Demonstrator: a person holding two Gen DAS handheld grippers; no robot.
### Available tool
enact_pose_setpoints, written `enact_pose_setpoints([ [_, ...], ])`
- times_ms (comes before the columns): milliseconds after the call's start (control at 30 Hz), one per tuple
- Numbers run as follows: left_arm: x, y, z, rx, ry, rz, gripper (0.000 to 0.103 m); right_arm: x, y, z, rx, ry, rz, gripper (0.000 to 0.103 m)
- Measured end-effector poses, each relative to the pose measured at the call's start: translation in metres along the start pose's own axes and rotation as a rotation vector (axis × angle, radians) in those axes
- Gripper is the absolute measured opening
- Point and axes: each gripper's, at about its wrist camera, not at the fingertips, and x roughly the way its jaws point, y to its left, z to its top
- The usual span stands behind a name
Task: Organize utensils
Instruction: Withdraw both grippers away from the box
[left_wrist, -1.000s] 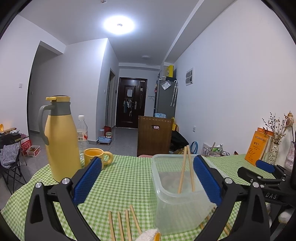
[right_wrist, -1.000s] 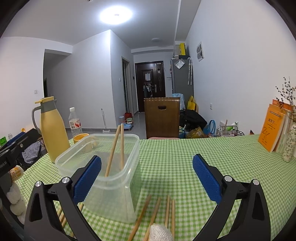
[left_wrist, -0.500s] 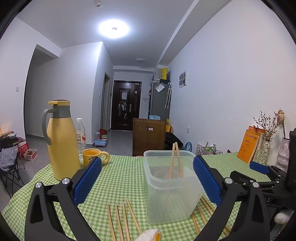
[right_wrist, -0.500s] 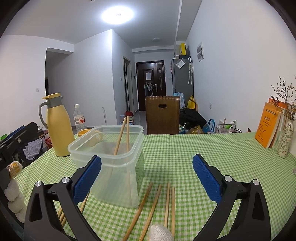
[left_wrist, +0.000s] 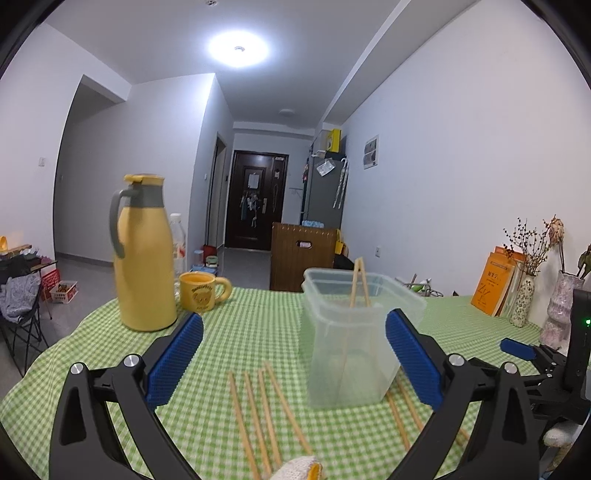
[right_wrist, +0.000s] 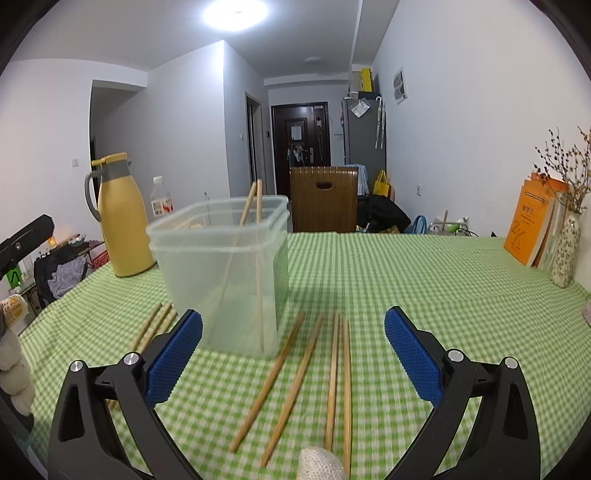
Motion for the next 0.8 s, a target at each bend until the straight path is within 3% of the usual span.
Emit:
enact_pose_setpoints([
  [467,0.009,0.03,-0.054,-0.026,0.119,0.091,0.096,-0.008,-0.004,-0.042,-0.019,0.025,-0.067,0.095],
  [800,0.02,0.035,-0.071,-0.02,0.129,0.128,0.096,-0.01,0.002,-0.052,-0.062,-0.009,-0.1,0.095],
])
